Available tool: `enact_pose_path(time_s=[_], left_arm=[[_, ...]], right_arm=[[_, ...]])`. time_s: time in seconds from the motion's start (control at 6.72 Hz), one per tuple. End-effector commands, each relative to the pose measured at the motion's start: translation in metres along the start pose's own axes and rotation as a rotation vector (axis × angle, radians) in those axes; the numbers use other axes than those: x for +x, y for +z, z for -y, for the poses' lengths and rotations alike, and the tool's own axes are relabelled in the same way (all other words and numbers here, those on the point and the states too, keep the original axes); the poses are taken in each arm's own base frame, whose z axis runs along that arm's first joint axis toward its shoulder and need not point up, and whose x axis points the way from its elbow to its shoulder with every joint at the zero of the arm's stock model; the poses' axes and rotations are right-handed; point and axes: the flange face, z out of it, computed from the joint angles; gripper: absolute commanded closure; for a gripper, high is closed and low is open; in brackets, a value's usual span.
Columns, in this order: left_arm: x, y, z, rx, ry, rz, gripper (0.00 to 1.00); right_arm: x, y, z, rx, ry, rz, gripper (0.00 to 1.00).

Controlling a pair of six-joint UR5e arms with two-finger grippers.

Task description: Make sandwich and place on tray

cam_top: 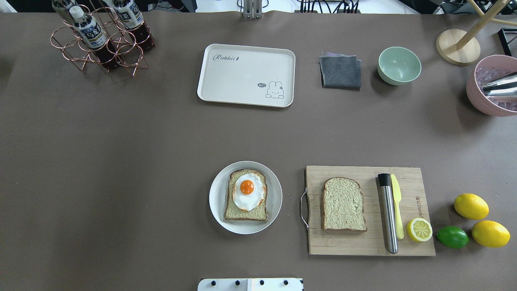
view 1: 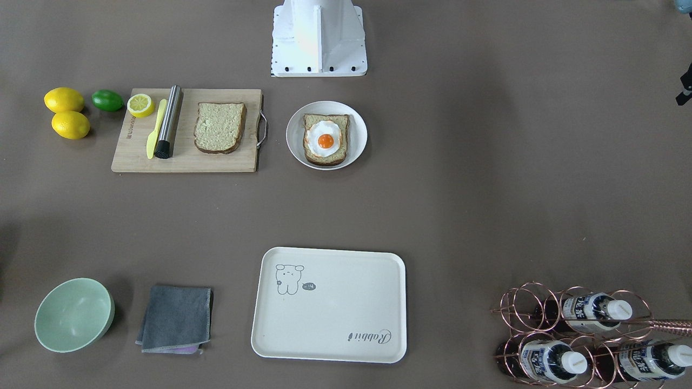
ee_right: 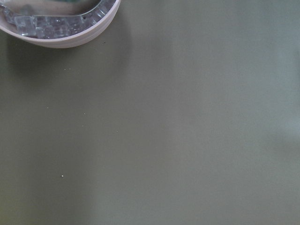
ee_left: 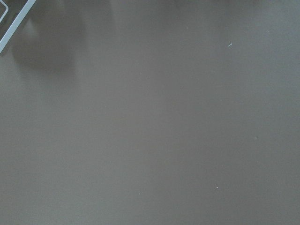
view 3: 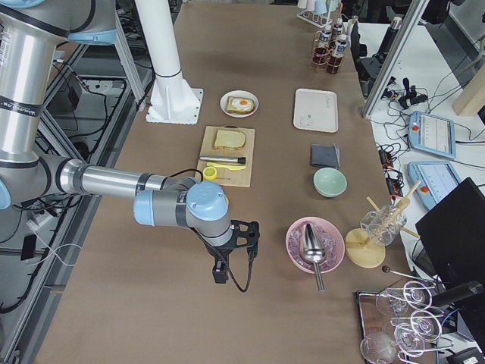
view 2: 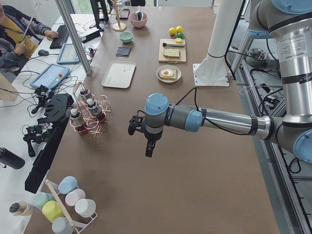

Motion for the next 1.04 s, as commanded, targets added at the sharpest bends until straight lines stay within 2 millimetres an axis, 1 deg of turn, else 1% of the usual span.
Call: enact_pose_path(time_s=[0.0, 0.15, 0.3, 0.45, 0.59, 0.74, 0.89], left_arm=[[-0.009, 0.007, 0.001, -0.011, 0.010, 0.048, 0.02], [-0.007, 0.003, 0.001, -0.005, 0.013, 0.048, 0.02], [-0.010, 0.002, 0.000, -0.002, 0.004, 0.047, 0.02], [-0.012, 0.002, 0.001, -0.002, -0.005, 0.050, 0.02], [-0.009, -0.005, -0.002, 0.011, -0.006, 0.047, 0.02], [-0.009, -0.005, -0.002, 0.011, -0.012, 0.042, 0.02], [-0.016, 0.004, -0.001, -0.002, -0.022, 0.044, 0.02]], right_arm=[[0.000, 0.000, 0.000, 0.001, -0.001, 0.000, 0.00], [0.000, 0.000, 0.000, -0.001, 0.001, 0.000, 0.00], [0.001, 0.001, -0.003, -0.008, 0.006, 0.002, 0.00], [-0.001, 0.004, -0.006, -0.015, 0.015, 0.043, 0.00], [0.001, 0.008, -0.007, -0.022, 0.021, 0.057, 0.00], [0.003, 0.011, -0.007, -0.026, 0.027, 0.057, 0.00], [0.003, 0.011, -0.009, -0.025, 0.024, 0.057, 0.00]])
